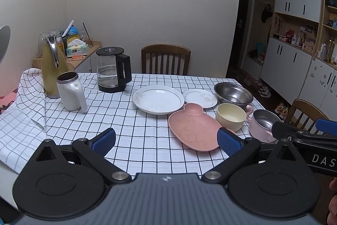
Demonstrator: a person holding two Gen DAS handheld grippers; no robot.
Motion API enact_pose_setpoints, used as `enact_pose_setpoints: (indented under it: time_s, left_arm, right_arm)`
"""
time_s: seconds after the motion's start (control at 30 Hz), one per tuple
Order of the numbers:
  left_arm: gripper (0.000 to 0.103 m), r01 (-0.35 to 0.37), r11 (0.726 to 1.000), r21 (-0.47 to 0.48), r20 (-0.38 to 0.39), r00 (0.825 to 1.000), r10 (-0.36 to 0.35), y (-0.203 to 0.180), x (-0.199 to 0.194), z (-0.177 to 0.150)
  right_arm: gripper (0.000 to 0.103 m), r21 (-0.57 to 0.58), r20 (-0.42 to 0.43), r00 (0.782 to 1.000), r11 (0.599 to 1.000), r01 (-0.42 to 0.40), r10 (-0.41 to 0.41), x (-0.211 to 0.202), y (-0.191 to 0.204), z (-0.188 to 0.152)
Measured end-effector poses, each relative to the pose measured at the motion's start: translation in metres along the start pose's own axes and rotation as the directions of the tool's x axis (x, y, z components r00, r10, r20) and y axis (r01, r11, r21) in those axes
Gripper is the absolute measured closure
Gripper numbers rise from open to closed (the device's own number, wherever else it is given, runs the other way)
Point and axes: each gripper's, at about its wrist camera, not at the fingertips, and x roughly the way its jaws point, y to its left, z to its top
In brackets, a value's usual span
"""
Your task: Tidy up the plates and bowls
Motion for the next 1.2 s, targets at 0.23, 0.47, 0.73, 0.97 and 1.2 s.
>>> enact_pose_setpoints:
  time_s: [0.23, 0.47, 0.73, 0.97, 1.2]
  left_arm:
    - [0.000, 0.006, 1.000, -0.004, -0.001, 1.000, -0.006, 0.001, 0.001, 0.001]
    - [0.000, 0.009, 1.000, -0.003, 0.001, 1.000, -0.009, 0.001, 0.003, 0.002]
    - [0.000, 0.026, 1.000, -0.013, -0.011, 1.000, -0.026, 0.002, 0.009, 0.003]
    - [0.000, 0.018, 1.000, -0.003, -0.016, 1.000, -0.018, -0.002, 0.019, 0.007]
    - [0.000, 0.003, 1.000, 0.016, -0.009, 1.000, -0.002, -0.014, 0.039, 0.016]
  right_arm:
    - [0.000, 0.002, 0.002, 1.000, 1.000, 0.003, -0.003, -0.001, 0.001, 0.001]
    - [0.000, 0.005, 0.004, 1.000, 1.000, 0.009, -0.009, -0.001, 0.000, 0.001]
    - [0.000, -0.001, 0.010, 1.000, 1.000, 0.017, -0.017, -0.001, 0.001, 0.002]
    - [0.000, -0.006, 0.013, 1.000, 1.000, 0.018, -0.018, 0.005, 0.001, 0.004]
    - [0.000, -0.011, 0.006, 1.000, 1.000, 0.002, -0.002, 0.024, -0.009, 0.009]
